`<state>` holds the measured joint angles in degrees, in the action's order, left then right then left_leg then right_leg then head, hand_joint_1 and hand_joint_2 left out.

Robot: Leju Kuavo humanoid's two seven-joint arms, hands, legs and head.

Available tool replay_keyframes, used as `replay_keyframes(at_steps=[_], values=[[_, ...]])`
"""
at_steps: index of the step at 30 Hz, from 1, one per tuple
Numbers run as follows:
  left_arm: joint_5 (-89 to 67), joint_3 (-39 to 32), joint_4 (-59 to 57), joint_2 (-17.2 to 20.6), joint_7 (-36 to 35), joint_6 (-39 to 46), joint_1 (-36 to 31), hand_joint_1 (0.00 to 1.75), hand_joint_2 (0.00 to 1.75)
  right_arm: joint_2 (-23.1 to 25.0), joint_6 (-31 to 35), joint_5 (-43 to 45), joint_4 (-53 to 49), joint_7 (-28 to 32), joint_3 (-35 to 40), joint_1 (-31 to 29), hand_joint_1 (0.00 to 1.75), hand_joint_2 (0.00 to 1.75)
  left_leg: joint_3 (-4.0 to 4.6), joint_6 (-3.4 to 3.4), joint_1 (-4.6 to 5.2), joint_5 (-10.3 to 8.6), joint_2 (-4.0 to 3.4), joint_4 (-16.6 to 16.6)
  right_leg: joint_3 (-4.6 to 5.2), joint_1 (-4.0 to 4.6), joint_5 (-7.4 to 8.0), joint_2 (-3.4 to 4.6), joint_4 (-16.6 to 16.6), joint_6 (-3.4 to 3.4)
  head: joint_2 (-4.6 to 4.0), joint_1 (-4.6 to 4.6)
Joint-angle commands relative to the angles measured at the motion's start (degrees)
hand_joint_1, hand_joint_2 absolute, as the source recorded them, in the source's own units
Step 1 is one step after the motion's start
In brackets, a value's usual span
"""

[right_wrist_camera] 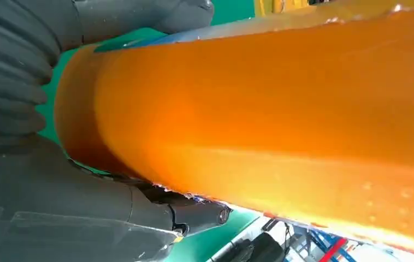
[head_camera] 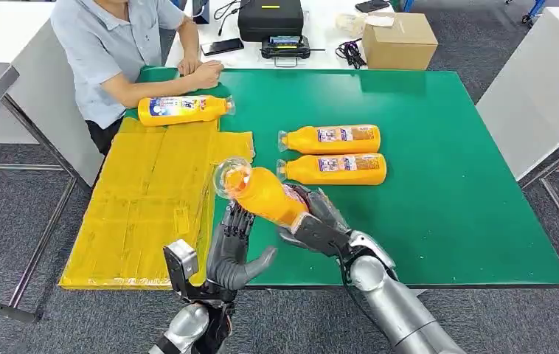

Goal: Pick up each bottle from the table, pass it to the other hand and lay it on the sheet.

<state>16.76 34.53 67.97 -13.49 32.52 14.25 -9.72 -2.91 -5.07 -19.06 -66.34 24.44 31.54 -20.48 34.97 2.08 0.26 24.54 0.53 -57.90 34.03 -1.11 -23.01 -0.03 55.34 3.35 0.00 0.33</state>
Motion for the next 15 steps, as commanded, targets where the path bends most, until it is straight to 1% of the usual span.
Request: replay_keyframes(at_steps=[1, 7, 10, 11, 14, 15], values=[[-2.96, 0.57, -5.26, 0.55, -0.24, 5.65, -4.36, 0.00, 1.75, 0.02, 1.48, -1.99, 3.19, -0.21, 4.17, -2.34, 1.75, 1.75, -0.19, -0.10, -0.05, 0.05, -0.06, 0.03, -0.18, 0.06, -0.04, 0.03, -0.03, -0.12, 0.00, 0.00], [-2.08, -1.98, -8.11, -0.65, -0.61, 8.03, -5.55, 0.00, 1.75, -0.08, 5.15, -6.02, 1.02, -0.92, 5.52, -1.65, 1.75, 1.75, -0.18, -0.09, -0.02, 0.05, -0.09, 0.02, -0.15, 0.03, -0.04, 0.06, -0.01, -0.11, 0.00, 0.00], [-2.30, -2.71, -7.48, -0.61, -0.44, 8.88, -5.27, 0.00, 1.75, -0.25, 5.50, -6.34, -0.30, -1.01, 5.78, -0.82, 1.75, 1.75, -0.32, -0.15, -0.06, 0.12, -0.13, 0.01, -0.29, 0.07, -0.09, 0.08, -0.02, -0.18, 0.00, 0.00], [-2.33, -3.44, -7.35, -0.71, -0.82, 9.97, -5.16, 0.00, 1.75, -0.29, 5.95, -6.57, -0.98, -1.26, 5.65, -0.20, 1.75, 1.75, -0.18, -0.10, -0.05, 0.06, -0.07, 0.02, -0.17, 0.05, -0.05, 0.04, -0.02, -0.13, 0.00, 0.02], [-1.89, -4.05, -6.96, -0.70, -0.89, 9.95, -5.05, 0.00, 1.75, -0.28, 6.35, -6.55, -1.27, -1.65, 5.38, 0.44, 1.75, 1.75, -0.38, -0.18, -0.08, 0.18, -0.12, -0.02, -0.36, 0.10, -0.15, 0.06, 0.02, -0.22, 0.00, 0.00], [-1.50, -4.14, -6.27, -0.74, -0.94, 9.52, -4.77, 0.00, 1.75, -0.17, 6.48, -6.50, -1.10, -1.82, 5.21, 0.62, 1.75, 1.75, -0.20, -0.12, -0.05, 0.07, -0.05, 0.03, -0.19, 0.06, -0.07, 0.01, -0.02, -0.14, 0.00, 0.00]])
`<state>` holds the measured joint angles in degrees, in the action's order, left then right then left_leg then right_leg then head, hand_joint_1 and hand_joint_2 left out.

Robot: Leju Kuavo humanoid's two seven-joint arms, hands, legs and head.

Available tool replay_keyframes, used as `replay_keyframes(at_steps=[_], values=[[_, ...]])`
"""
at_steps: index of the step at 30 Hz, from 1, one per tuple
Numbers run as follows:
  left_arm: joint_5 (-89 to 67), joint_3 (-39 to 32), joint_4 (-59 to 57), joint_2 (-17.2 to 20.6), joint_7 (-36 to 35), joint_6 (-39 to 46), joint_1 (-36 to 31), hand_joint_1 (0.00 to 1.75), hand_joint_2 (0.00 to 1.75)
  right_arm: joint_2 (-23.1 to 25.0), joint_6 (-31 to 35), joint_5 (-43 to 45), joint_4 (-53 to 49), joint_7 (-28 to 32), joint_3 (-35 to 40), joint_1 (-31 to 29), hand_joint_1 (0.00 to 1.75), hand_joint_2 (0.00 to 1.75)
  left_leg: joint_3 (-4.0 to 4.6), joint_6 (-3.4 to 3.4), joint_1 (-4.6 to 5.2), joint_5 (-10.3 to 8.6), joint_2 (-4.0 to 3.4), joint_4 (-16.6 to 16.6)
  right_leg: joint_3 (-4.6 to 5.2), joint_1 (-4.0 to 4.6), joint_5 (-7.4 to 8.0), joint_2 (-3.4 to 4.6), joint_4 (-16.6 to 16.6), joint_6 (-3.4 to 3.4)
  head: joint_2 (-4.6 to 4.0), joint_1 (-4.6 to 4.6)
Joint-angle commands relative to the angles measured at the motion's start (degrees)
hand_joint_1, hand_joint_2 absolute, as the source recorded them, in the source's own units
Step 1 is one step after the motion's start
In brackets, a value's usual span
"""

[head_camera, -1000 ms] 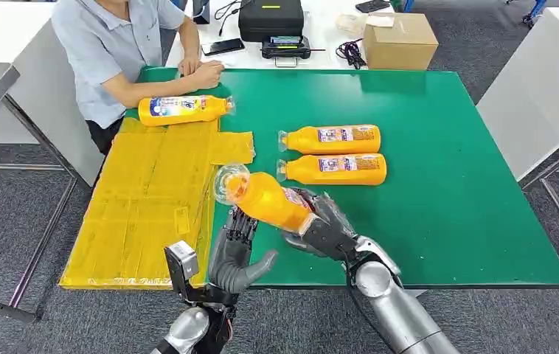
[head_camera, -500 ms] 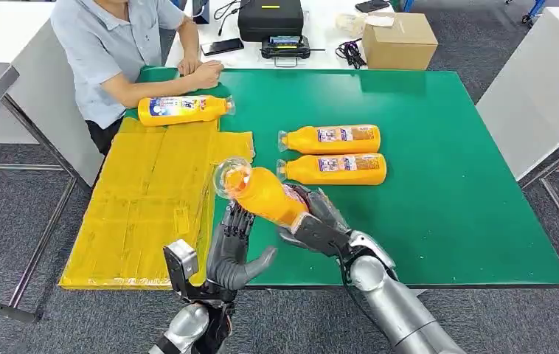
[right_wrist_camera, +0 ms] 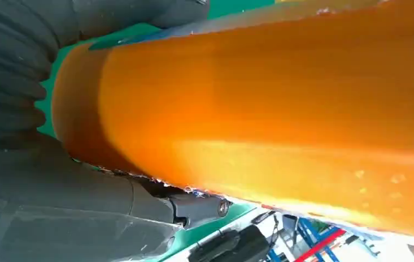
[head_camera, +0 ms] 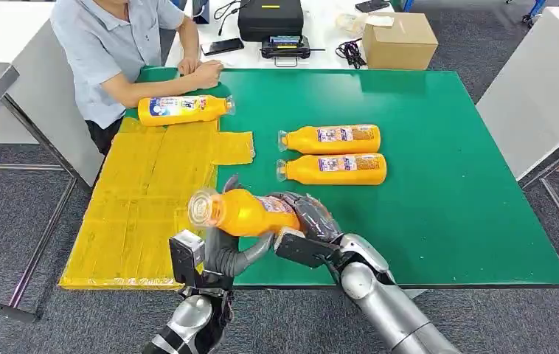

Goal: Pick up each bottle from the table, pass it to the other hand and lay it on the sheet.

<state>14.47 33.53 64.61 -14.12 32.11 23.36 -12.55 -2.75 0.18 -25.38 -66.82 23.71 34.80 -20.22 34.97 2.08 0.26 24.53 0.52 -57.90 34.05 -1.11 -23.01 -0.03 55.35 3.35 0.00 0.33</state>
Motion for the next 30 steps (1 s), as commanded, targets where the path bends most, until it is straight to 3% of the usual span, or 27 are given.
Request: replay_keyframes(at_steps=[1, 9, 10, 17, 18, 19, 20, 21, 23, 26, 30], values=[[1.24, -2.70, -2.06, 0.08, -0.90, -0.57, -1.69, 0.00, 1.75, -0.28, 1.54, -0.36, -0.20, -1.32, 1.80, 0.33, 1.75, 1.75, -0.21, -0.12, -0.05, 0.08, -0.02, 0.00, -0.21, 0.06, -0.08, -0.01, 0.00, -0.15, 0.00, 0.00], [5.06, -1.93, -0.75, 0.61, -3.68, -5.99, -1.04, 0.02, 1.75, 0.02, 1.63, -0.54, 0.41, -1.32, 1.78, -0.22, 1.75, 1.75, -0.19, -0.11, -0.05, 0.09, -0.10, 0.01, -0.18, 0.06, -0.06, 0.06, -0.01, -0.14, 0.00, 0.00], [4.98, -2.02, -0.88, 0.62, -3.23, -5.72, -1.10, 1.75, 1.75, 0.19, 1.48, -0.37, 0.53, -1.27, 1.80, -0.33, 1.75, 1.75, -0.28, -0.14, -0.06, 0.13, -0.15, 0.00, -0.24, 0.08, -0.09, 0.10, -0.01, -0.18, 0.00, 0.00], [7.49, -3.40, 0.90, 0.84, -1.19, -7.27, -0.79, 1.75, 1.75, 1.20, -0.21, 1.90, 3.15, -1.27, 2.02, -1.22, 1.71, 1.75, -0.19, -0.12, -0.04, 0.10, -0.16, 0.01, -0.16, 0.05, -0.06, 0.13, 0.00, -0.14, 0.00, -0.02], [7.93, -3.39, 1.53, 0.99, -1.29, -7.81, -0.57, 1.75, 1.75, 1.13, -0.26, 1.96, 3.66, -1.23, 2.04, -1.31, 1.27, 1.75, -0.32, -0.17, -0.06, 0.16, -0.19, 0.00, -0.27, 0.07, -0.11, 0.14, 0.01, -0.20, 0.00, 0.02], [8.66, -3.17, 2.33, 1.22, -1.20, -9.22, -0.34, 1.75, 1.75, 1.20, -0.02, 2.10, 4.24, -1.33, 1.71, -1.30, 0.33, 1.75, -0.15, -0.10, -0.05, 0.07, -0.10, 0.01, -0.13, 0.06, -0.04, 0.07, -0.01, -0.12, 0.00, 0.00], [8.65, -2.98, 3.19, 1.47, -1.15, -9.56, -0.07, 1.75, 1.75, 1.33, 0.25, 2.10, 4.97, -1.24, 1.57, -1.47, 0.12, 1.75, -0.28, -0.14, -0.07, 0.14, -0.16, 0.00, -0.25, 0.09, -0.09, 0.12, -0.01, -0.18, 0.00, 0.00], [8.82, -2.67, 3.75, 1.73, -1.21, -10.38, 0.09, 1.75, 1.75, 1.37, 0.23, 2.21, 5.52, -1.26, 1.33, -1.59, 0.23, 1.75, -0.18, -0.10, -0.04, 0.09, -0.14, 0.01, -0.15, 0.05, -0.05, 0.11, -0.01, -0.12, 0.00, 0.00], [8.56, -2.27, 4.56, 1.97, -0.96, -10.81, 0.30, 1.75, 1.75, 1.58, 0.21, 2.66, 6.36, -1.19, 0.81, -1.72, 0.23, 1.75, -0.15, -0.09, -0.04, 0.08, -0.12, 0.01, -0.13, 0.05, -0.04, 0.10, -0.01, -0.11, 0.00, 0.00], [8.59, -2.31, 4.40, 1.93, -1.28, -10.79, 0.25, 1.75, 1.75, 1.95, 0.41, 3.03, 7.46, -0.98, 0.16, -1.96, 0.00, 1.75, -0.19, -0.10, -0.04, 0.08, -0.10, 0.02, -0.19, 0.05, -0.05, 0.06, -0.02, -0.14, 0.00, 0.02], [5.10, -2.41, 3.24, 1.98, 0.43, -6.40, -0.22, 1.75, 1.75, 2.12, 1.14, 3.03, 7.66, -1.04, -0.67, -1.75, 0.00, 1.75, -0.22, -0.13, -0.06, 0.10, -0.13, 0.01, -0.21, 0.06, -0.06, 0.10, -0.01, -0.16, 0.00, 0.00]])
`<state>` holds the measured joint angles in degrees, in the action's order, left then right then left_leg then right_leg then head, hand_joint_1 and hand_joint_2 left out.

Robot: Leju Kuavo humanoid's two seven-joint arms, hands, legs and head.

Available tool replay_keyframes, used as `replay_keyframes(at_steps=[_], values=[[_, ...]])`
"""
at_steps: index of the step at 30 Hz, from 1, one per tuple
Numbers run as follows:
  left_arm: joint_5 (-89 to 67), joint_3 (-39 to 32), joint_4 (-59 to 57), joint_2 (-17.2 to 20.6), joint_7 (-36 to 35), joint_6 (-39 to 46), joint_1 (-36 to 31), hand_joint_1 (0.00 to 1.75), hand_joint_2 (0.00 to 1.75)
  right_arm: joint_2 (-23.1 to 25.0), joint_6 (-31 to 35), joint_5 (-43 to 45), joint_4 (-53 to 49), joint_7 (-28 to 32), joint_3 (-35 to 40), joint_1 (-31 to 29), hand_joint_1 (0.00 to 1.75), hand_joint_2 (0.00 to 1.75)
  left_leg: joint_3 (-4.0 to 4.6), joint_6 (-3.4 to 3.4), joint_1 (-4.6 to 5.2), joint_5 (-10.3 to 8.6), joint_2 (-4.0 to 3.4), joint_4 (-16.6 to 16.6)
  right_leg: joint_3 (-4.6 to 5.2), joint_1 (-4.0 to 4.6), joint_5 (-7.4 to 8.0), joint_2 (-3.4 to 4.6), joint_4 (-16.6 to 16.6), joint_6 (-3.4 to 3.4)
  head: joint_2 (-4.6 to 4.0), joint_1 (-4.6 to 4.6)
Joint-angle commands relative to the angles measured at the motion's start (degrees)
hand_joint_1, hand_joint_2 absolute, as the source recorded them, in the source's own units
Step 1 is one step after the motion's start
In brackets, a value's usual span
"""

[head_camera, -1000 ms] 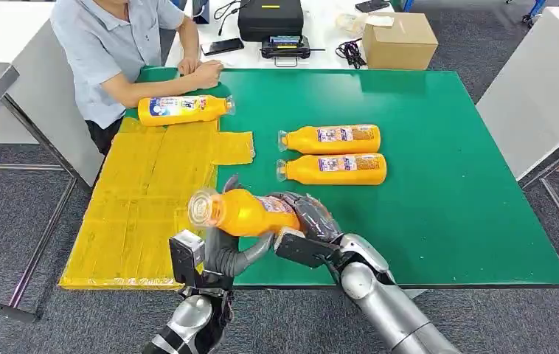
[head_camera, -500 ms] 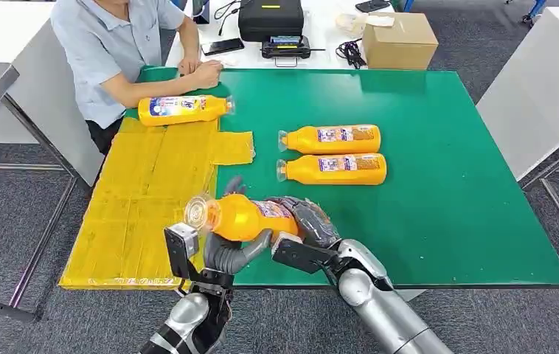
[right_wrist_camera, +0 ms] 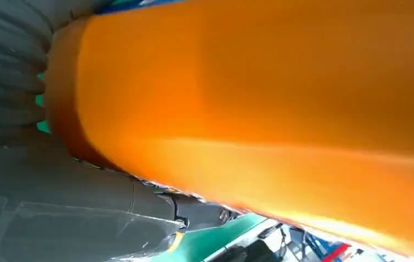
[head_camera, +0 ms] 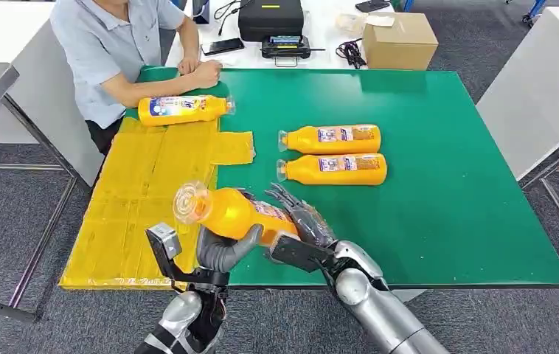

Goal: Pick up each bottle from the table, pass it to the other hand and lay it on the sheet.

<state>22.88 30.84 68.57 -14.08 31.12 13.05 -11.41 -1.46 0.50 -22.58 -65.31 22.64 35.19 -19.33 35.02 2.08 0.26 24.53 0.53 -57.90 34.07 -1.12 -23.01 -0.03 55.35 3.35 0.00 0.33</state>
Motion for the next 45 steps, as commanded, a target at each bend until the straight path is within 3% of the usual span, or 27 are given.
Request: replay_keyframes(at_steps=[1, 5, 11, 13, 14, 17, 24, 26, 30, 32, 39, 45], values=[[-3.32, 0.29, -0.72, 1.94, 1.41, 3.91, -1.37, 1.75, 1.75, 0.83, 0.82, 0.23, 6.15, 0.03, -1.06, -2.64, 0.00, 1.75, -0.20, -0.10, -0.03, 0.06, -0.07, 0.02, -0.17, 0.04, -0.04, 0.04, -0.01, -0.12, 0.00, 0.02], [-14.60, 2.04, -5.18, 2.13, 1.32, 15.05, -3.00, 1.75, 1.75, 0.68, 3.01, -0.65, 5.89, -0.02, -2.55, -0.96, 0.00, 1.75, -0.21, -0.10, -0.04, 0.05, -0.06, 0.04, -0.19, 0.05, -0.04, 0.03, -0.05, -0.12, 0.00, 0.00], [-14.63, 1.93, -5.41, 2.10, 1.36, 14.98, -3.03, 1.75, 1.75, 0.60, 3.10, -0.74, 5.92, 0.05, -2.55, -0.82, 0.00, 1.75, -0.15, -0.07, -0.02, 0.02, -0.02, 0.05, -0.11, 0.03, -0.02, 0.00, -0.04, -0.09, 0.00, 0.02], [-22.54, 2.71, -7.03, 2.17, 2.12, 21.77, -3.70, 1.75, 1.75, 0.84, 4.03, -1.04, 5.89, 0.29, -3.30, -0.33, 0.00, 1.75, -0.26, -0.10, -0.04, 0.06, -0.06, 0.06, -0.21, 0.05, -0.05, 0.02, -0.06, -0.12, 0.00, 0.00], [-38.70, -1.19, -8.63, 1.07, 0.40, 26.95, -3.41, 1.75, 1.75, 1.21, 4.67, -1.97, 6.42, 0.97, -4.15, 0.09, 0.00, 1.75, -0.17, -0.07, -0.02, 0.01, 0.01, 0.07, -0.14, 0.02, -0.03, -0.04, -0.06, -0.08, 0.00, 0.00], [-72.21, -17.41, -8.01, -3.73, -1.21, 26.95, -1.01, 1.75, 1.75, 1.88, 4.85, -3.07, 7.57, 2.19, -5.37, -0.03, 0.00, 1.75, -0.37, -0.14, -0.06, 0.08, -0.14, 0.08, -0.30, 0.08, -0.05, 0.09, -0.08, -0.17, 0.00, 0.00], [-71.93, -18.16, -8.78, -3.75, -0.25, 26.95, -1.28, 1.75, 1.75, 1.94, 4.81, -3.12, 7.69, 2.24, -5.53, -0.13, 0.00, 1.75, -0.29, -0.12, -0.04, 0.10, -0.21, 0.03, -0.22, 0.05, -0.05, 0.13, -0.02, -0.15, 0.00, -0.02], [-89.65, -22.47, -7.87, -4.22, -7.45, 26.95, -1.21, 1.75, 1.75, 2.27, 4.83, -3.32, 7.22, 2.51, -6.44, 0.07, 0.00, 1.75, -0.16, -0.09, -0.04, 0.05, -0.12, 0.02, -0.10, 0.05, -0.03, 0.07, -0.02, -0.11, 0.00, 0.02], [-95.52, -22.36, -10.75, -2.16, -13.57, 26.95, -3.18, 1.75, 1.75, 2.43, 4.69, -4.28, 5.77, 2.48, -7.45, 0.78, 0.00, 1.75, -0.30, -0.13, -0.05, 0.09, -0.10, 0.04, -0.24, 0.06, -0.08, 0.04, -0.04, -0.15, 0.00, 0.00], [-103.58, -20.22, -11.20, 0.57, -22.31, 26.95, -4.35, 1.75, 1.75, 2.42, 4.48, -5.31, 5.08, 2.22, -7.80, 1.33, 0.00, 1.75, -0.30, -0.13, -0.05, 0.09, -0.14, 0.03, -0.23, 0.06, -0.07, 0.09, -0.03, -0.15, 0.00, 0.04], [-112.00, -14.63, -17.96, 5.56, -36.63, 26.95, -9.14, 1.75, 1.75, 2.45, 3.84, -5.82, 4.35, 2.11, -9.97, 3.10, 0.00, 1.75, -0.16, -0.10, -0.03, -0.01, -0.01, 0.08, -0.10, 0.04, -0.02, -0.02, -0.04, -0.11, 0.00, 0.00], [-107.35, -15.88, -26.66, 7.24, -39.98, 25.60, -15.20, 1.75, 1.75, 3.24, 2.99, -6.04, 4.03, 2.18, -10.35, 3.88, 0.00, 1.75, -0.30, -0.18, -0.09, 0.08, -0.04, -0.02, -0.24, 0.10, -0.11, -0.02, 0.06, -0.21, 0.00, 0.02]])
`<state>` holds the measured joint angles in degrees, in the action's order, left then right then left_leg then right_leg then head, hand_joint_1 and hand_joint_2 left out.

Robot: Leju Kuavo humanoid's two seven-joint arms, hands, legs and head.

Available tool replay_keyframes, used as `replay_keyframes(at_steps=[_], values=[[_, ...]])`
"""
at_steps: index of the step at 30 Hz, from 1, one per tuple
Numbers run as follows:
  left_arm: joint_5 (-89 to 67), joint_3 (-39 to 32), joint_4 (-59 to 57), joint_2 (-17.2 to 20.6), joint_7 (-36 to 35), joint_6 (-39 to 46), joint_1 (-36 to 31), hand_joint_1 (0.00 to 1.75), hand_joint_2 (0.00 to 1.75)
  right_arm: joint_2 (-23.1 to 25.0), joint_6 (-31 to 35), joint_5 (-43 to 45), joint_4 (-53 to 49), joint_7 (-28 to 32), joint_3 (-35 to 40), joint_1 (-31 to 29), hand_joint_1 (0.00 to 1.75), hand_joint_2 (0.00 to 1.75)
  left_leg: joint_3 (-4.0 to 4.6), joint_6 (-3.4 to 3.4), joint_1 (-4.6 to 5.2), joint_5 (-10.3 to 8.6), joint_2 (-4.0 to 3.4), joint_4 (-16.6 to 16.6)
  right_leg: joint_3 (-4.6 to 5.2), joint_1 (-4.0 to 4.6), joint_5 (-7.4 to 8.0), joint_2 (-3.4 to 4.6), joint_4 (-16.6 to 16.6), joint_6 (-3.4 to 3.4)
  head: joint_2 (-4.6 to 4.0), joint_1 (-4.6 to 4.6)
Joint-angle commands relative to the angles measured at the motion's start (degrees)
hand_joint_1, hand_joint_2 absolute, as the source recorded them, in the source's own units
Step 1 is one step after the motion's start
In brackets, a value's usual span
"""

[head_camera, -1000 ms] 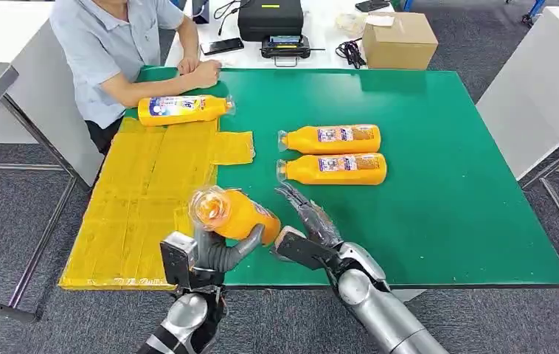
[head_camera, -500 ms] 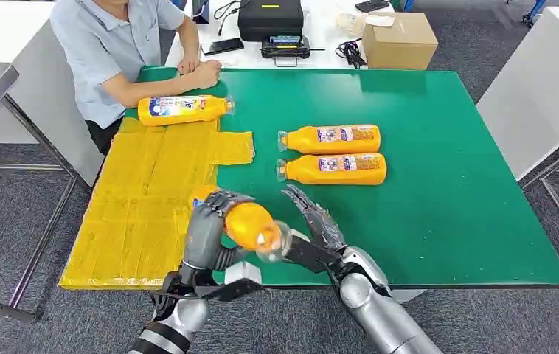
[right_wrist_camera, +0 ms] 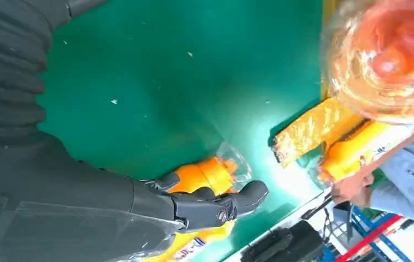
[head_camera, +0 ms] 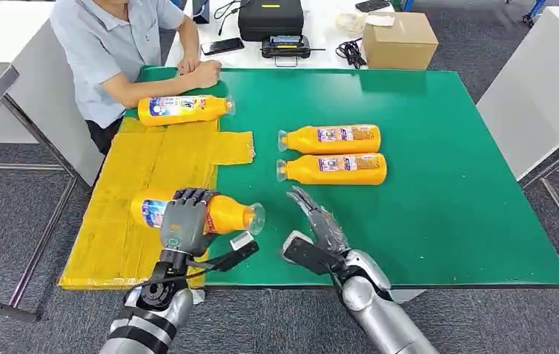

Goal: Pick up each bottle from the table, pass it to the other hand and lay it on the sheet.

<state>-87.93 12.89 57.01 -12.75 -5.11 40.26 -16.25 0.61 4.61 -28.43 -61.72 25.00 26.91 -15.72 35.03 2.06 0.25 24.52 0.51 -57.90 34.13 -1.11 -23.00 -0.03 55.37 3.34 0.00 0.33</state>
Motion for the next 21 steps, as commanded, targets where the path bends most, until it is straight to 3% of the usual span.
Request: replay_keyframes(at_steps=[1, 5, 20, 21], values=[[2.70, 2.02, -16.19, 6.33, -4.55, -2.32, -10.89, 1.75, 1.75, 1.25, -1.19, -0.21, 0.55, -0.17, -2.07, 0.24, 0.00, 1.75, -0.15, -0.10, -0.04, 0.01, -0.01, 0.04, -0.14, 0.05, -0.02, -0.02, -0.02, -0.11, 0.00, 0.02], [0.01, 1.87, -23.31, 7.36, -9.19, -7.03, -14.54, 1.75, 1.75, 1.82, -1.62, -0.28, 1.44, -0.14, -2.31, -0.20, 0.00, 1.75, -0.18, -0.11, -0.04, 0.02, -0.09, 0.04, -0.16, 0.04, -0.03, 0.05, 0.00, -0.13, 0.00, 0.00], [2.23, 0.84, -29.78, 6.81, -7.10, -12.10, -17.44, 1.75, 1.75, 2.08, -2.08, -0.35, 2.20, 0.03, -2.71, -0.80, 0.00, 1.75, -0.18, -0.12, -0.04, -0.01, -0.09, 0.02, -0.17, 0.03, 0.00, 0.07, 0.02, -0.11, 0.00, 0.02], [2.99, 0.63, -30.31, 6.37, -6.12, -12.89, -17.61, 1.54, 1.75, 2.11, -2.15, -0.35, 2.32, 0.04, -2.78, -0.87, 0.00, 1.75, -0.30, -0.17, -0.05, 0.03, -0.13, 0.02, -0.27, 0.06, -0.03, 0.10, 0.03, -0.17, 0.00, 0.02]])
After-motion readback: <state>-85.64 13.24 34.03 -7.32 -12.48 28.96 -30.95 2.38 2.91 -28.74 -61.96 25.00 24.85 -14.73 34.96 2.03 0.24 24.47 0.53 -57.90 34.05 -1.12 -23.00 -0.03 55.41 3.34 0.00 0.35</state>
